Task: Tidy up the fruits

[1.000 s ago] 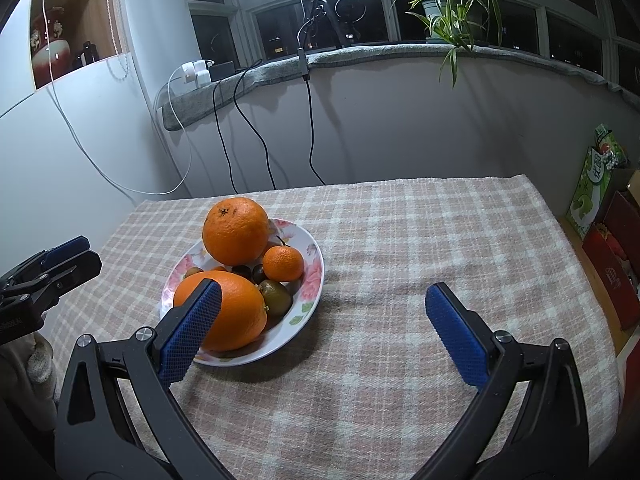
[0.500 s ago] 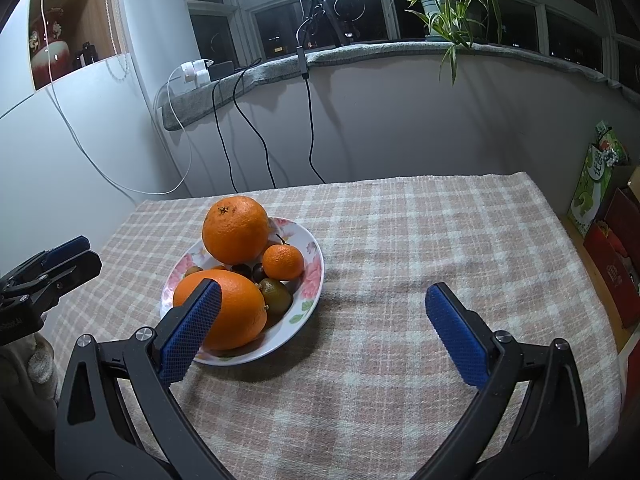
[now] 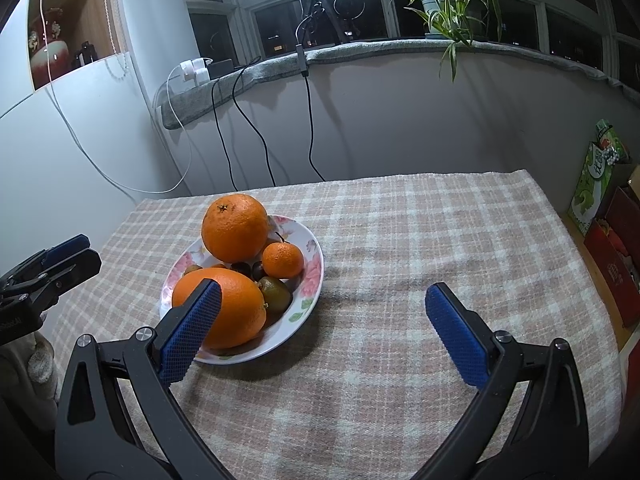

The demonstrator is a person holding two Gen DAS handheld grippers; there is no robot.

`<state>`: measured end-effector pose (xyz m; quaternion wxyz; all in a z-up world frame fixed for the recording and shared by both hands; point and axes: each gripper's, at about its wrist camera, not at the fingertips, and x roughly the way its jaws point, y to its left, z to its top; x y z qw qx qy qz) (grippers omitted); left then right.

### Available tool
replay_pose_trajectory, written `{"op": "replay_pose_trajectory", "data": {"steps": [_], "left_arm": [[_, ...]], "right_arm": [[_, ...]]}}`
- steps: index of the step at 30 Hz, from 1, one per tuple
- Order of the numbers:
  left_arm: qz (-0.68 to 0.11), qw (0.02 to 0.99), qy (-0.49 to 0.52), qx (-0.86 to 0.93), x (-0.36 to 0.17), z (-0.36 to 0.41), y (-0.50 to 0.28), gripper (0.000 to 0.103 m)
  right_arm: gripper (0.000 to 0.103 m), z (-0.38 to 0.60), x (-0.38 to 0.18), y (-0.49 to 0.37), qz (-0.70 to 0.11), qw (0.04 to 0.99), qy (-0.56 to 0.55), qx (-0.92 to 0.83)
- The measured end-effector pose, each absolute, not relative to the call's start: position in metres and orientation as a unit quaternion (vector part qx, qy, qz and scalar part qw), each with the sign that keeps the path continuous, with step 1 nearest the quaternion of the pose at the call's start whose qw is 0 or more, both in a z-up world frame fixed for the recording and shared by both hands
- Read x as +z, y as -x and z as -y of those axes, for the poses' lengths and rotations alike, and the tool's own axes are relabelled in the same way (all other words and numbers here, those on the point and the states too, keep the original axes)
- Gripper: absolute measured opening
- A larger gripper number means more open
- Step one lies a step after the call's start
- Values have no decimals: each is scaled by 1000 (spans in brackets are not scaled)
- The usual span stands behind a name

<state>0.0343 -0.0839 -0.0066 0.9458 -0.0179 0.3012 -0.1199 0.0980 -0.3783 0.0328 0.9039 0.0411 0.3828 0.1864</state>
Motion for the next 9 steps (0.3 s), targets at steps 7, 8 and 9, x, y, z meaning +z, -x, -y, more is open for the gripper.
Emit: {"op": "replay_pose_trajectory", "data": {"steps": [7,8,9], "left_arm": [[-299,946,18,-120,-8,83,-34,82],[-299,947,17,-119,-8,83,-34,82],[-300,946,18,-118,-8,82,-35,82]], "right_arm": [[103,379,32,-98,-384,903,-42,186],[103,379,32,-98,-385,903,-42,186],[103,379,31,-98,-384,904,-42,184]]}}
